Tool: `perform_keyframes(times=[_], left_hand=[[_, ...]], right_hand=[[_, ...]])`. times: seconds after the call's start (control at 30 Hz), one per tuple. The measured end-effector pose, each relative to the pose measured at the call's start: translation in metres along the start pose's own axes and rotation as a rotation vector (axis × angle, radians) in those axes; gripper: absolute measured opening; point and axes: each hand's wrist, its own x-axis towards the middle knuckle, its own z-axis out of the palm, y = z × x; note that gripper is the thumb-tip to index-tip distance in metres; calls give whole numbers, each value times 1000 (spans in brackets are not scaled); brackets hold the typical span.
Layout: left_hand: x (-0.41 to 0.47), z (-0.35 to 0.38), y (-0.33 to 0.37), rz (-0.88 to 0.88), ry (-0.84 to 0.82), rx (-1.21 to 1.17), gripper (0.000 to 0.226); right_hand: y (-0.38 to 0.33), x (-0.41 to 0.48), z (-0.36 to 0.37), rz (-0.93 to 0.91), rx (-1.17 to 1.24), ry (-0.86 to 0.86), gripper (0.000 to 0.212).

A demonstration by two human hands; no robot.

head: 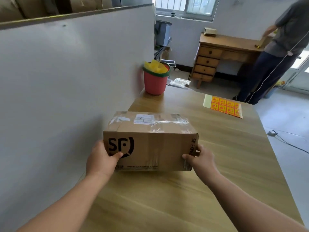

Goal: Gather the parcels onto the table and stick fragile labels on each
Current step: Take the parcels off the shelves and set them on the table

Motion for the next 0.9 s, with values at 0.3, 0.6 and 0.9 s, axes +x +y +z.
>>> perform_keyframes(times=[0.3, 0.6, 0.9], left_hand=[[64, 17, 18, 9, -29, 91, 52], [128, 37, 48, 173, -15, 372, 65], [202, 77, 63, 220, -21, 426, 42]], right_hand=[[-12, 63, 9, -58, -74, 23, 87], [-39, 123, 20, -277, -494, 45, 75], [-43, 190, 35, -281, -563, 108, 52]])
